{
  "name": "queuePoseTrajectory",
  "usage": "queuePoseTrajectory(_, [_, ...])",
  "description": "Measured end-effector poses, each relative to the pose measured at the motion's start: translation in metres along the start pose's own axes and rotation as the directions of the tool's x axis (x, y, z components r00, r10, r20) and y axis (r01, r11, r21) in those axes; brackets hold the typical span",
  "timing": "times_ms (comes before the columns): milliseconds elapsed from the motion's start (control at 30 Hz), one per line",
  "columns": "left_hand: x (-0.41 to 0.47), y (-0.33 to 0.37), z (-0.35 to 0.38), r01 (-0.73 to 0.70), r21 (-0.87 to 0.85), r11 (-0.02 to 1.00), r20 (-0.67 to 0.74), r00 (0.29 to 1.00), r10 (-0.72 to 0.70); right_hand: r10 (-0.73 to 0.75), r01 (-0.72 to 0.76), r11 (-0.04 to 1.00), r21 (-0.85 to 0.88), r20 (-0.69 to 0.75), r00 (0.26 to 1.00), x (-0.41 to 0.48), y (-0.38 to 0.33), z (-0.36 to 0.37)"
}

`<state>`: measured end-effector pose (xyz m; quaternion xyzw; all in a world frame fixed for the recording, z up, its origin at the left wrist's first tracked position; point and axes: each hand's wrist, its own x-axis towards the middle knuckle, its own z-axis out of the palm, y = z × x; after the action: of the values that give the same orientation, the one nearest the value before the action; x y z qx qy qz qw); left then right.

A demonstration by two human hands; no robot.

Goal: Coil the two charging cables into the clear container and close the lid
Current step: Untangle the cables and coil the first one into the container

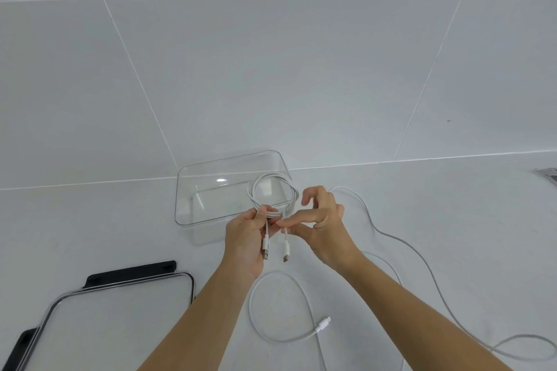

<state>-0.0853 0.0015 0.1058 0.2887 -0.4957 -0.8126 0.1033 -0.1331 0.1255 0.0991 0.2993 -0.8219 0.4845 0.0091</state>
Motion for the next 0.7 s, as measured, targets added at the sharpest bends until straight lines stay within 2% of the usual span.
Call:
queuePoseTrajectory(100, [-0.003, 0.0, 0.001, -0.017, 0.062, 0.998, 0.026, 1.0, 0.016, 0.056, -0.077, 0.976, 0.205, 0.109, 0.993, 0.001, -0.005, -0.007])
queuePoseTrajectory(233, [-0.006, -0.003, 0.0, -0.076, 0.228, 0.971, 0.048, 0.997, 0.067, 0.139, -0.178, 0.942, 0.284, 0.153, 0.978, 0.001, -0.006, -0.013])
queuePoseTrajectory(367, [-0.012, -0.006, 0.002, -0.156, 0.305, 0.939, 0.119, 0.985, 0.125, 0.262, -0.299, 0.895, 0.33, 0.153, 0.953, 0.006, -0.006, -0.008])
queuePoseTrajectory(400, [-0.013, -0.007, 0.002, -0.162, 0.312, 0.936, 0.126, 0.984, 0.129, 0.265, -0.292, 0.897, 0.332, 0.125, 0.956, 0.007, -0.005, -0.006])
queuePoseTrajectory(500, [-0.01, -0.007, 0.001, -0.153, 0.296, 0.943, 0.134, 0.984, 0.118, 0.187, -0.188, 0.97, 0.153, 0.021, 0.982, 0.006, 0.002, -0.004])
queuePoseTrajectory(600, [-0.006, -0.004, -0.001, -0.079, 0.172, 0.982, 0.12, 0.991, 0.059, 0.037, -0.046, 0.996, 0.078, 0.11, 0.993, 0.002, 0.008, -0.009])
queuePoseTrajectory(700, [-0.003, 0.0, -0.003, 0.111, -0.001, 0.994, 0.123, 0.986, -0.11, -0.136, 0.161, 0.974, -0.162, 0.156, 0.978, 0.001, 0.023, -0.012])
